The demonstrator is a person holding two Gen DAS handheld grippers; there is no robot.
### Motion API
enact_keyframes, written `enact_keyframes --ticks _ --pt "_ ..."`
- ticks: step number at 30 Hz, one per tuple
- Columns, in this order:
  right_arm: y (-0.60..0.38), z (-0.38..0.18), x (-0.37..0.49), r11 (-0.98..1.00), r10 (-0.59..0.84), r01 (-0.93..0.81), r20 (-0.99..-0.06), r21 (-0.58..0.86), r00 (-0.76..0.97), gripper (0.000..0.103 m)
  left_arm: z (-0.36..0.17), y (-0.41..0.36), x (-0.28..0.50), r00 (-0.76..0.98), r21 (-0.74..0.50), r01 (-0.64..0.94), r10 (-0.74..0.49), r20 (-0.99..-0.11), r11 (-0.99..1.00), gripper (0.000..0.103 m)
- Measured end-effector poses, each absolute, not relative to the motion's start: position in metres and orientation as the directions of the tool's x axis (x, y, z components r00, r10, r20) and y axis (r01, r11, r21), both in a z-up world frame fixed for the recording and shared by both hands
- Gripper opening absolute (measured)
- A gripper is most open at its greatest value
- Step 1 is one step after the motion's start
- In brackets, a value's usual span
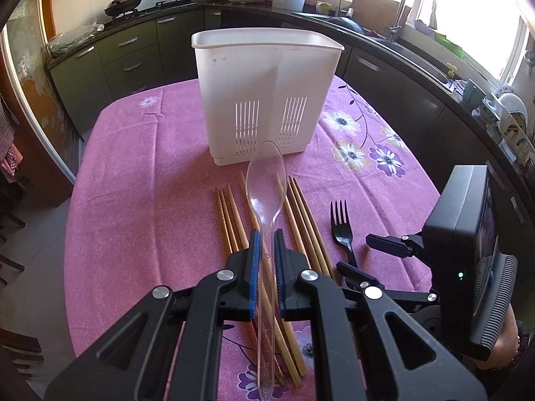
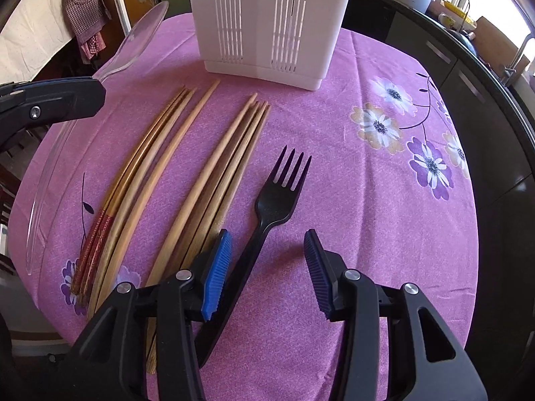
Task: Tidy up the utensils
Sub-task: 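Close the right tool on the black fork while the left tool lifts the spoon, then carry the spoon over the white holder and open the left tool while the right tool holds the fork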
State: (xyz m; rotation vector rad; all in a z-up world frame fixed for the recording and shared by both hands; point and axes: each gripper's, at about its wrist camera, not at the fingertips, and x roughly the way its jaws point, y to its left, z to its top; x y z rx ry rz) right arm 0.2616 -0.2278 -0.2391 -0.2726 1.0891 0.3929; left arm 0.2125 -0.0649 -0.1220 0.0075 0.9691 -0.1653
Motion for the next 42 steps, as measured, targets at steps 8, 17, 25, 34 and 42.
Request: enact_keyframes --ticks 8,17,25,34,42 --pt "-0.250 -0.228 0.265 0.907 0.253 -0.417 -0.870 0.060 0.424 0.010 -0.119 -0.062 0.215 0.558 -0.063 0.135 -0.129 -0.820 0.989 0.009" --pt "-0.270 -0.163 0.245 0.888 0.383 -0.440 -0.745 0.135 0.546 0.010 -0.074 -0.056 0.222 0.639 -0.093 0.143 -0.163 -0.752 0.985 0.009" --pt "-0.285 -0.143 0.239 0.873 0.443 -0.451 -0.683 0.183 0.580 0.010 0.021 -0.056 0.257 0.825 -0.106 0.162 -0.193 -0.531 0.981 0.009" --pt "-0.300 -0.141 0.239 0.864 0.477 -0.451 -0.652 0.224 0.589 0.010 0.038 -0.062 0.330 0.939 -0.154 0.134 -0.175 -0.296 0.979 0.009" --pt "-0.307 -0.135 0.247 0.863 0.486 -0.444 -0.631 0.239 0.605 0.010 -0.001 -0.063 0.372 0.943 -0.125 0.065 -0.102 -0.317 0.990 0.009"
